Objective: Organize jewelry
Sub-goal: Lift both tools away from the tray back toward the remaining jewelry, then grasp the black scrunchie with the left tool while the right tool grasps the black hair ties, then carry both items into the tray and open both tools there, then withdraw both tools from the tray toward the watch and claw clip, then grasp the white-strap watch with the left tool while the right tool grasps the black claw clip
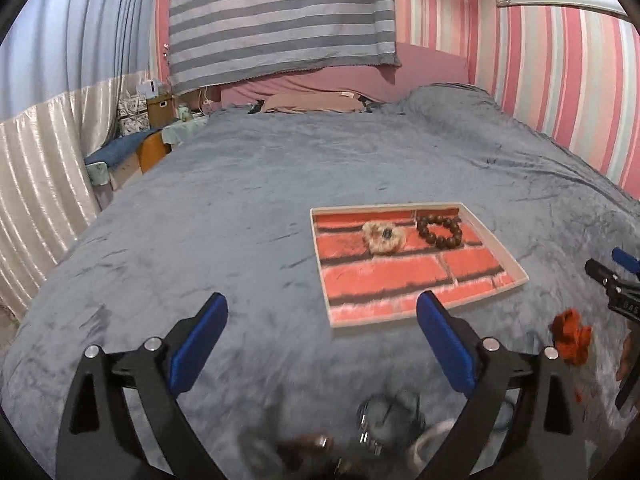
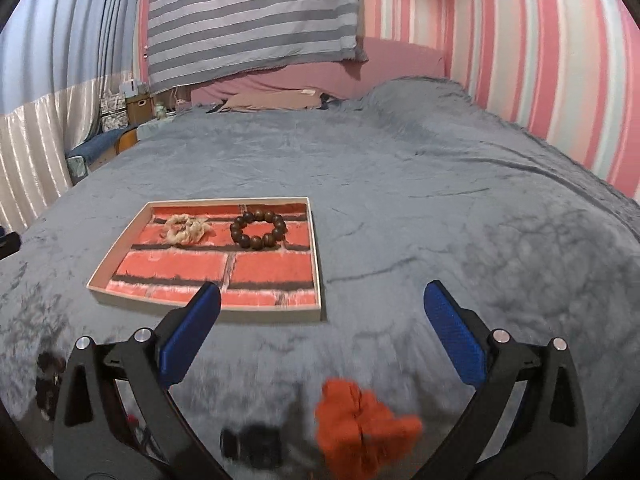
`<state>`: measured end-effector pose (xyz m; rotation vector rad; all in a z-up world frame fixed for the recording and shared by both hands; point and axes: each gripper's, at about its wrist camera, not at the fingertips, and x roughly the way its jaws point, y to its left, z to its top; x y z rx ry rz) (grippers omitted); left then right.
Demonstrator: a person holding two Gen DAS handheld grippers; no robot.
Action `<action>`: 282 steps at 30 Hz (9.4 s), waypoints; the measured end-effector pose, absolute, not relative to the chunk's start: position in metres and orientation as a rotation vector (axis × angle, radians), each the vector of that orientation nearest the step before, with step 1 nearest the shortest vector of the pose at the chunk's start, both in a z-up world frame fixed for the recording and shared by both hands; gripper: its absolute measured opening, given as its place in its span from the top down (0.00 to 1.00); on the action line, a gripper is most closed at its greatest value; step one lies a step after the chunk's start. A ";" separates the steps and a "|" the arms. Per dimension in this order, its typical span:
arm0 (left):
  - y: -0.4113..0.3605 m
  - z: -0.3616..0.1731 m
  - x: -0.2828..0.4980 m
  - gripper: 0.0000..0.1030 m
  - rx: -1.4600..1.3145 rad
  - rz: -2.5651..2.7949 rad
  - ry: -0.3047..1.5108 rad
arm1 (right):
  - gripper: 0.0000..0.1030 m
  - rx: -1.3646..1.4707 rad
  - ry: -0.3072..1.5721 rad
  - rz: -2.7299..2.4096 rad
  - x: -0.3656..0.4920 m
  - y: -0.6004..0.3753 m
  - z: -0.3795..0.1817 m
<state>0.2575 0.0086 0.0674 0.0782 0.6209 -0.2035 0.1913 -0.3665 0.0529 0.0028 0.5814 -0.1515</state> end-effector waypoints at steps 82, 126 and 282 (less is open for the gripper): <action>0.061 -0.059 0.185 0.87 -0.006 -0.219 0.863 | 0.96 0.059 0.746 0.047 0.141 -0.266 -0.051; -0.061 -0.016 0.430 0.87 -0.013 -0.291 0.867 | 0.96 0.102 0.724 -0.015 0.370 -0.347 -0.009; -0.045 -0.052 0.179 0.92 -0.030 -0.413 0.833 | 0.56 0.102 0.766 -0.061 0.152 -0.335 -0.063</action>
